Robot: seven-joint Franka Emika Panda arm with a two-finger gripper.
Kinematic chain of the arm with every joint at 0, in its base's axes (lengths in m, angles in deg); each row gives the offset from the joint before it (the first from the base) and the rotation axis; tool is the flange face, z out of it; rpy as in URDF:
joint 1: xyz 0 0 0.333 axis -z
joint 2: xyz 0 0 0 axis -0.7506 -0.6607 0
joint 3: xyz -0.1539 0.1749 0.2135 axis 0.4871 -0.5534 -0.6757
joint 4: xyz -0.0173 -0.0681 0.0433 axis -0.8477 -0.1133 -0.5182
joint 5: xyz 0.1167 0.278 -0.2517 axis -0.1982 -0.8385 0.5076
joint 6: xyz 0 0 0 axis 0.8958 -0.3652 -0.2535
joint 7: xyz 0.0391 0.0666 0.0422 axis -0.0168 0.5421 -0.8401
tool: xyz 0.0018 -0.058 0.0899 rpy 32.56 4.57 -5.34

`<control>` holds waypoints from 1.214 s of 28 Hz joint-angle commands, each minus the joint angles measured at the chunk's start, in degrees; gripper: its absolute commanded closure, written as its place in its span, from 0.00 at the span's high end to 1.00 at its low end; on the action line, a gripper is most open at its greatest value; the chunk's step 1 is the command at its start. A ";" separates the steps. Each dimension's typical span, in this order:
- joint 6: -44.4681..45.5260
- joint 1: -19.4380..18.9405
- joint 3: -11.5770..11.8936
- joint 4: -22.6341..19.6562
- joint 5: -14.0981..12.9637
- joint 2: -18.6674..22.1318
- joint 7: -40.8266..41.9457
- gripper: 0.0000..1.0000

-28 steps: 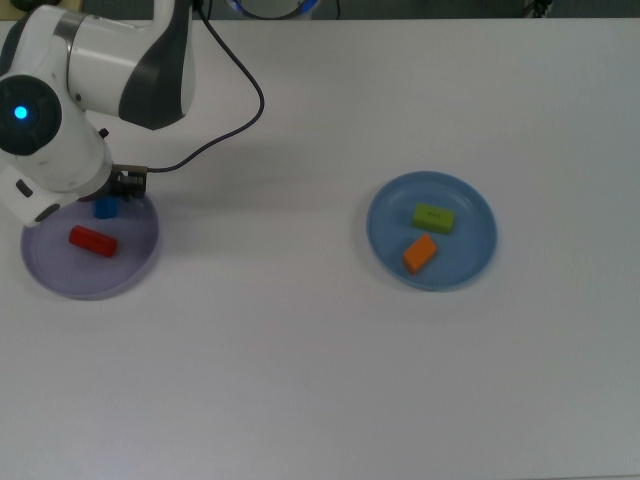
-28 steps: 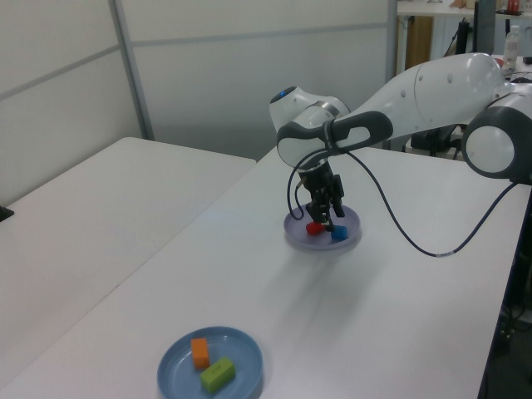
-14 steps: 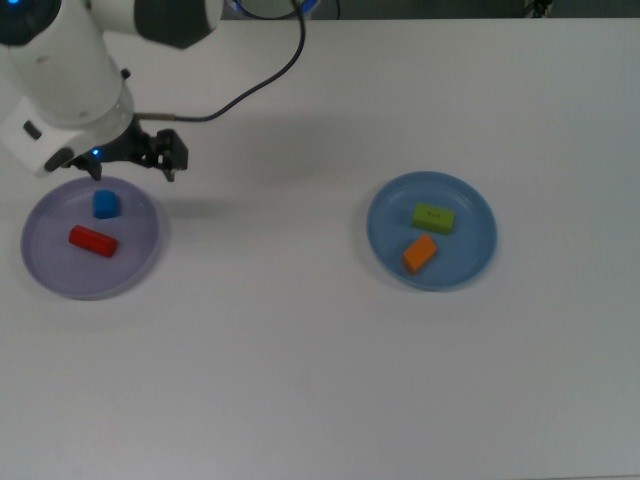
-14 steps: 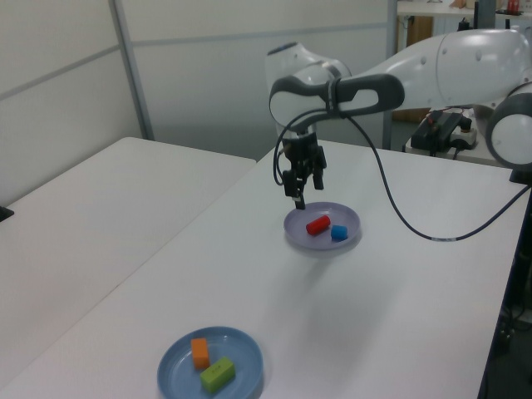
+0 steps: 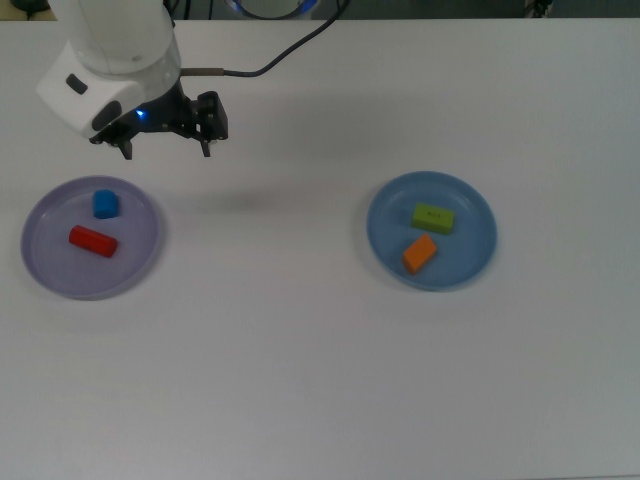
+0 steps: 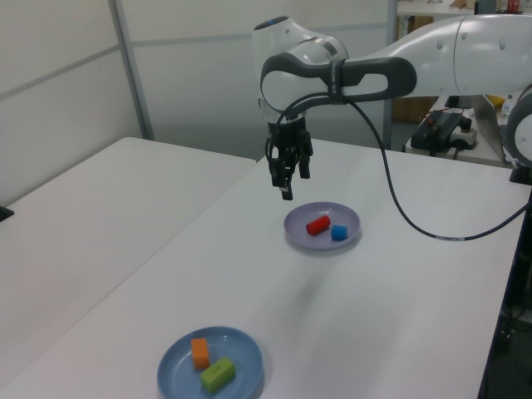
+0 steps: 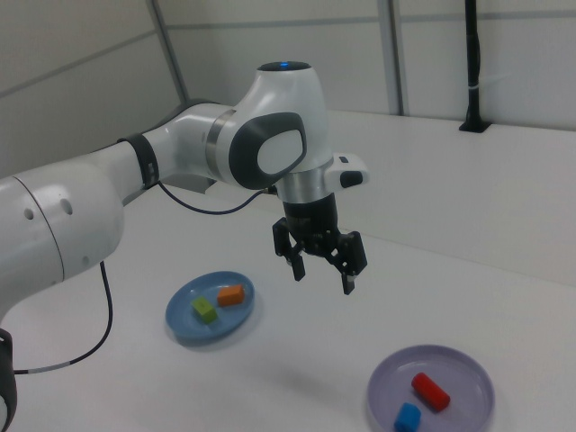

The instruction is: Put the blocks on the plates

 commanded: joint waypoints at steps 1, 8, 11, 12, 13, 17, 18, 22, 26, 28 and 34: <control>-0.50 -0.76 0.28 -1.10 -0.33 0.49 -0.05 1.00; -0.07 -0.94 0.28 -1.10 -0.24 0.66 -0.13 1.00; 0.20 -0.94 0.28 -1.10 -0.24 0.75 -0.13 1.00; 0.20 -0.94 0.28 -1.19 -0.24 0.75 -0.05 1.00; 0.20 -0.94 0.28 -1.19 -0.24 0.67 -0.13 1.00; 0.11 -0.94 0.28 -1.19 -0.15 0.58 -0.05 1.00; 0.11 -0.94 0.28 -1.19 -0.15 0.58 -0.05 1.00; 0.37 -1.03 0.19 -1.19 -0.33 0.75 -0.04 1.00; 1.52 -1.46 0.28 -1.19 -0.15 0.75 0.13 1.00; 1.43 -1.38 0.45 -1.19 -0.06 0.75 0.22 1.00; 1.08 -1.38 0.63 -1.19 0.29 0.49 0.48 1.00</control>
